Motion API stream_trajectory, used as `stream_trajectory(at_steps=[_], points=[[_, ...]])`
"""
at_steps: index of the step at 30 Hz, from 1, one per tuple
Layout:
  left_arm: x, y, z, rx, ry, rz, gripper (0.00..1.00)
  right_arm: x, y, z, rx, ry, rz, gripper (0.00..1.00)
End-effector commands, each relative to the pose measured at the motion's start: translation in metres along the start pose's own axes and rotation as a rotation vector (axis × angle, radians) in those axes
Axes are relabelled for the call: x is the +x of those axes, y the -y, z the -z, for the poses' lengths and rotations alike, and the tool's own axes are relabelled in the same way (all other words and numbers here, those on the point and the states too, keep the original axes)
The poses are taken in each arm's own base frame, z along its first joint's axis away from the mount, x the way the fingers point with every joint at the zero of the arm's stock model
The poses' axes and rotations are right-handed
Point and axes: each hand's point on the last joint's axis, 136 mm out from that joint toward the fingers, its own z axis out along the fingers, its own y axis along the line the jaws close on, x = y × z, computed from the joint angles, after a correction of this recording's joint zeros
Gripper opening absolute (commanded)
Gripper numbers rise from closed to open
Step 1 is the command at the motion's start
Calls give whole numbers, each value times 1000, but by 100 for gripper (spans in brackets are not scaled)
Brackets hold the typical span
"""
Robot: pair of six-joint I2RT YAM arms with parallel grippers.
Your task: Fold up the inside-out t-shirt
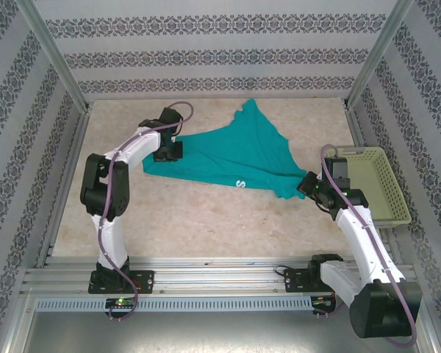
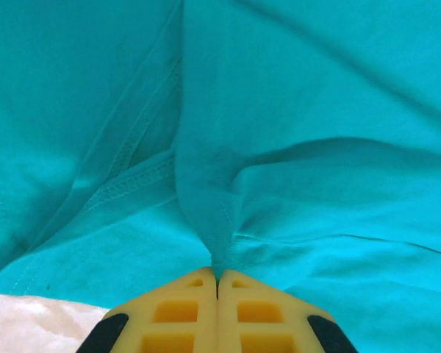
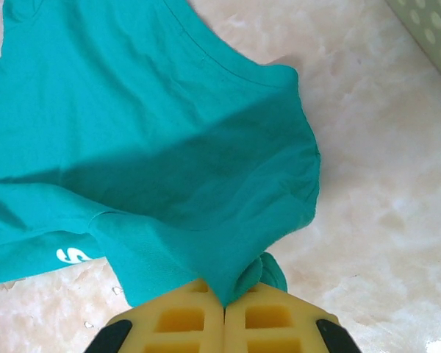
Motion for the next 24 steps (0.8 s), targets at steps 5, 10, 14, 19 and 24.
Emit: stream_trajectory(at_steps=[5, 10, 14, 19, 24], points=[[-3, 15, 177, 235, 499, -67, 0, -2, 10, 5, 49, 18, -9, 0], [59, -15, 183, 199, 395, 15, 0, 1, 10, 3, 41, 11, -14, 0], [120, -28, 159, 188, 209, 72, 0, 7, 15, 4, 56, -3, -3, 0], [193, -54, 126, 106, 42, 210, 0, 26, 32, 5, 111, -48, -8, 0], [233, -56, 100, 103, -23, 353, 0, 56, 46, 8, 132, -122, -58, 0]])
